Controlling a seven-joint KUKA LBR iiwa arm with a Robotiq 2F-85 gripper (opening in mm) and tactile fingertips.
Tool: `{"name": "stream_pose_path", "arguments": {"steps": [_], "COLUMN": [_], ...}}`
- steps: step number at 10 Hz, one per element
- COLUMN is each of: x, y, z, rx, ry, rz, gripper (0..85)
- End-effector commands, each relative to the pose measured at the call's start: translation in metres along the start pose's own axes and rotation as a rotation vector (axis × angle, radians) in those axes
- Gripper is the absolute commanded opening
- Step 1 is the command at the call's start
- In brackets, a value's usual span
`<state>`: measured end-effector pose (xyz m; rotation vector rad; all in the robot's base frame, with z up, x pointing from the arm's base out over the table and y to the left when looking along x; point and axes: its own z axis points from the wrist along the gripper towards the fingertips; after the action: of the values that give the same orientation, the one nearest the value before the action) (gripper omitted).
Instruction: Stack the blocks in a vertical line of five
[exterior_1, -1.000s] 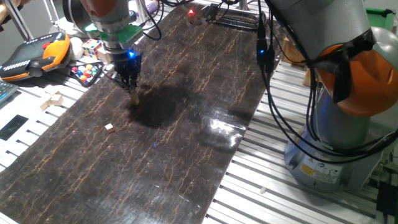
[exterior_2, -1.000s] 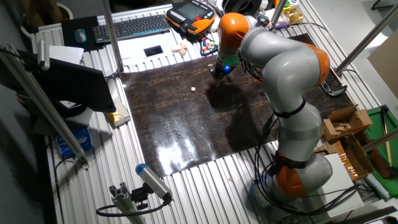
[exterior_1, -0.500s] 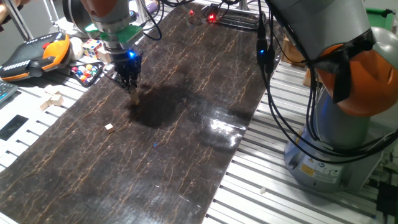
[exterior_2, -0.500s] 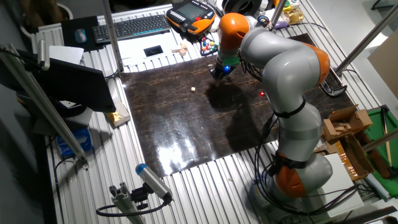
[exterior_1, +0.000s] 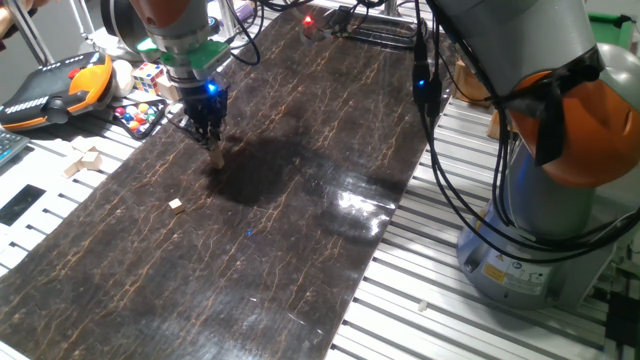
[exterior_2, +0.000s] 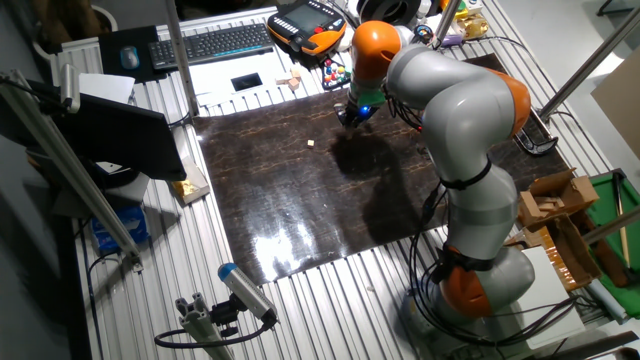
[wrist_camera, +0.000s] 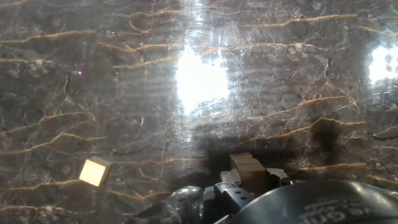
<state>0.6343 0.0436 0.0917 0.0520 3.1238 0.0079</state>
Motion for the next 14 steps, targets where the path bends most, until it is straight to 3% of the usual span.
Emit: {"name": "stream_pose_path", "arguments": {"steps": [1,14], "x": [-0.0001,-0.0004], "y": [-0.0001,-0.0004], "z": [0.0001,0.0004], "rx": [0.000,0.003], "ry": [0.000,0.000], "rz": [0.000,0.001], "gripper": [30.3,30.7]}}
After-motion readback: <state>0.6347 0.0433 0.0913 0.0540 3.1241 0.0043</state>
